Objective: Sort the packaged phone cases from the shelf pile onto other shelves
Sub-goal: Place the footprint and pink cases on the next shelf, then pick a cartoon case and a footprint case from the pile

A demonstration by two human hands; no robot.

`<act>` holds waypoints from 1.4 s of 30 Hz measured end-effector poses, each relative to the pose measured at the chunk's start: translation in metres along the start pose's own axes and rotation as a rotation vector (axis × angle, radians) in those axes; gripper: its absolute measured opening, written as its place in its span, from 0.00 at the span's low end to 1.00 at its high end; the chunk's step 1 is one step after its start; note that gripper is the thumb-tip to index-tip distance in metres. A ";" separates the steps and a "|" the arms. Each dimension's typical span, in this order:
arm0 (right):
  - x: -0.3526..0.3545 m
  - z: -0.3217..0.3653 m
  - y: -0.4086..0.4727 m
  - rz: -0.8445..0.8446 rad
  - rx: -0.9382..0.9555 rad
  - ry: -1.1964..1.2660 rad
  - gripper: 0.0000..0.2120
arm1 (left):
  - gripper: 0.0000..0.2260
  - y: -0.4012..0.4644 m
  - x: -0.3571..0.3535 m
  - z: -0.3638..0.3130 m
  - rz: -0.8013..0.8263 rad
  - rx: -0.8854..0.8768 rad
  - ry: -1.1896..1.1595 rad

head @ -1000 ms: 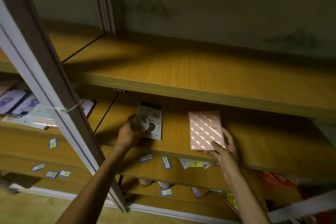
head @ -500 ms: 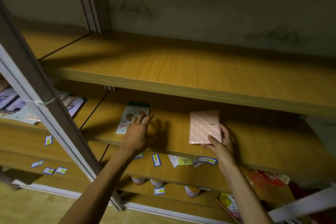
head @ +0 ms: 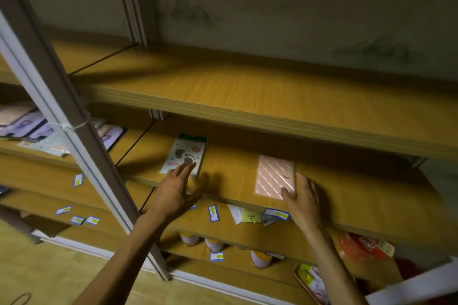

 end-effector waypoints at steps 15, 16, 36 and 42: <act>-0.121 0.184 -0.124 0.400 0.376 0.136 0.27 | 0.34 -0.123 0.124 0.142 -0.181 0.253 -0.059; -0.132 0.202 -0.139 0.427 0.385 0.154 0.26 | 0.35 -0.133 0.137 0.155 -0.196 0.283 -0.076; -0.335 0.425 -0.260 0.565 0.369 0.189 0.23 | 0.31 -0.157 0.280 0.400 -0.279 0.342 -0.148; -0.393 0.452 -0.224 0.498 0.332 0.218 0.26 | 0.32 -0.084 0.283 0.458 -0.236 0.300 -0.106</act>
Point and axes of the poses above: each hand's wrist, its own y-axis towards the middle knuckle, its own x-axis out of the back of the hand, z = x × y, the point moved 7 cm from there along y, towards the middle knuckle, and after that the axes turned 8 degrees about -z, right-handed, at the moved point
